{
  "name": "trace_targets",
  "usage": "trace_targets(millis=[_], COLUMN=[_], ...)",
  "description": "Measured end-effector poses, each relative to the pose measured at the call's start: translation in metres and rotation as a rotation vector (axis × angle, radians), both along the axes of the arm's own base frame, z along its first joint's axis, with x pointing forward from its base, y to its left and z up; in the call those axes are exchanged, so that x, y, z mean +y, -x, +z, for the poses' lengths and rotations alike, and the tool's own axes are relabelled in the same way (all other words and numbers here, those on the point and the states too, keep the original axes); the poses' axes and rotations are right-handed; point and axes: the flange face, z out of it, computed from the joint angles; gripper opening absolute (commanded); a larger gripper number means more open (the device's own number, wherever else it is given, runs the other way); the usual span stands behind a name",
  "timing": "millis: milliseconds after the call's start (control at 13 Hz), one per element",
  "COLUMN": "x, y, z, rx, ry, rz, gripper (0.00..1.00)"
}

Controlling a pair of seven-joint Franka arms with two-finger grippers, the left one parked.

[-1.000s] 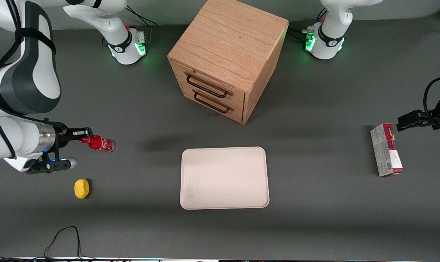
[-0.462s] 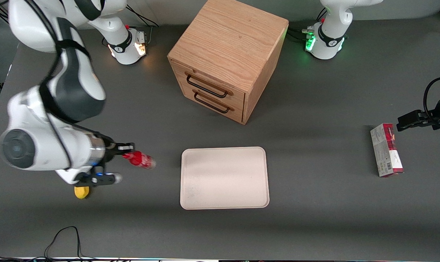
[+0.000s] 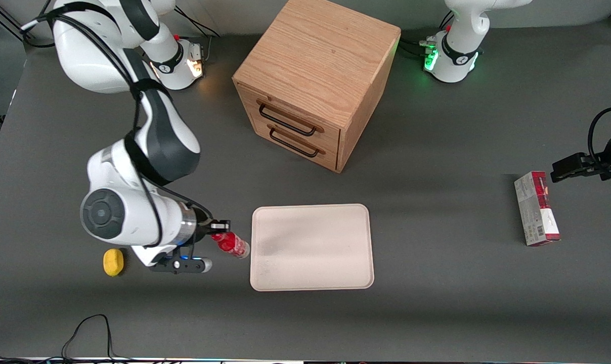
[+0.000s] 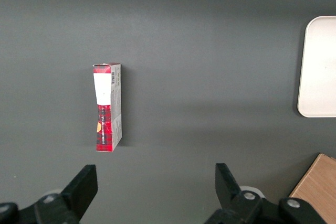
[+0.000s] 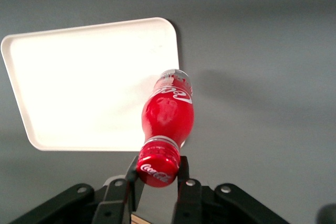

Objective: Place coke bottle on tray
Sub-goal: 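Lower the bottle onto the tray's edge and open the right gripper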

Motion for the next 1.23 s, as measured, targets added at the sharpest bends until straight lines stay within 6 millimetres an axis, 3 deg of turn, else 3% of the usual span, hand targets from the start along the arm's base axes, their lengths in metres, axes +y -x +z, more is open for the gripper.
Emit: trace_targets(millis=[154, 615, 1000, 1077, 1154, 1231], x=[0.014, 0.03, 0.038, 0.038, 0.038, 0.038], y=[-0.003, -0.011, -0.013, -0.013, -0.013, -0.014], z=[-0.013, -0.064, -0.081, -0.082, -0.083, -0.084], rx=[-0.02, -0.023, -0.033, -0.036, -0.039, -0.043], ry=[-0.005, -0.01, -0.013, -0.007, -0.001, 0.005], rz=[-0.052, -0.113, -0.138, -0.138, -0.137, -0.135], gripper=[0.0, 0.0, 0.0, 0.25, 0.95, 1.0])
